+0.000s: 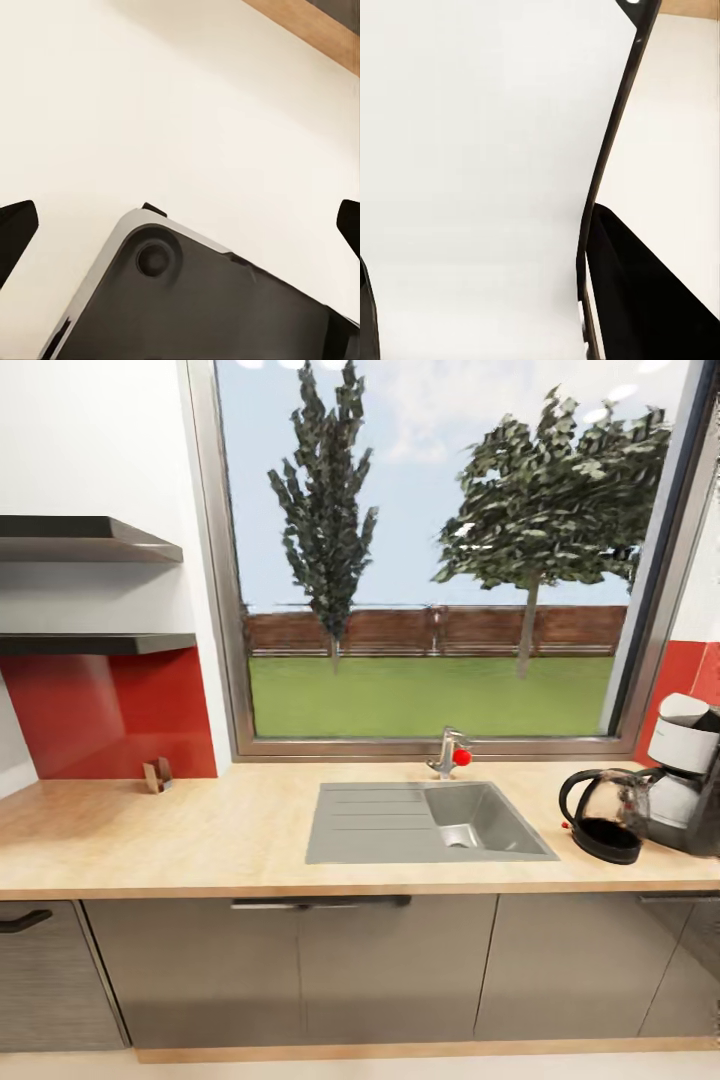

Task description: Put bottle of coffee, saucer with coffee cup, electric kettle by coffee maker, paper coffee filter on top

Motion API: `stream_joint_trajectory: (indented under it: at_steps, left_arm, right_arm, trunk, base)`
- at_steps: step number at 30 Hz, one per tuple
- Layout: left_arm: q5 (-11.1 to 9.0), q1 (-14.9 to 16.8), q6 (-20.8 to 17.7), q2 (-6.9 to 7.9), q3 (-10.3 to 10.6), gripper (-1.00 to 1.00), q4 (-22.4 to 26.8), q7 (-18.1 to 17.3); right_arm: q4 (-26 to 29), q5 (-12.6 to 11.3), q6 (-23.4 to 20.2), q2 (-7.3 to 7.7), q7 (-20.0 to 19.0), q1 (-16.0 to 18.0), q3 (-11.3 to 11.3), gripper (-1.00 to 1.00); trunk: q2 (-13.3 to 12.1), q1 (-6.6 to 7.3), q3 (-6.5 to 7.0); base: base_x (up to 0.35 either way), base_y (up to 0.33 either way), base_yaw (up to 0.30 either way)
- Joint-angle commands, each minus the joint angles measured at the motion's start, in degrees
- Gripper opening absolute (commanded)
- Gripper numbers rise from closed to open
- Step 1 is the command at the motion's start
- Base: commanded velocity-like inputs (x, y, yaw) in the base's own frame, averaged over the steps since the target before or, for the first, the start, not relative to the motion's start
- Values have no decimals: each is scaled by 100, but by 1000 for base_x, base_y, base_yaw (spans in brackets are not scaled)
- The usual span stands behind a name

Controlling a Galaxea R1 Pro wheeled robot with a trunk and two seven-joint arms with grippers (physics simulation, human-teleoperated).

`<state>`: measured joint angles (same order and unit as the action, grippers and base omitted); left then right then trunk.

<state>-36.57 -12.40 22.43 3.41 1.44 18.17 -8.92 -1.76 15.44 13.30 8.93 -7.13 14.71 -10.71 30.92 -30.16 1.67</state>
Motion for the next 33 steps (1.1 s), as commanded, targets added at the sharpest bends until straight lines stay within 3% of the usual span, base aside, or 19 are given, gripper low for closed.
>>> stream_joint_trajectory:
  at_steps: [1,33]
  left_arm:
    - [-60,-6,7,2,15,100,6,-31]
    - [-60,-5,7,4,14,100,3,-30]
  right_arm:
    - [-18,30,33,3,-12,6,-54,-100]
    - [-18,41,37,3,-17,6,-54,-100]
  trunk:
    - [2,-2,0]
    - [2,-2,0]
  base:
    - [0,-290,0]
    - [0,-290,14]
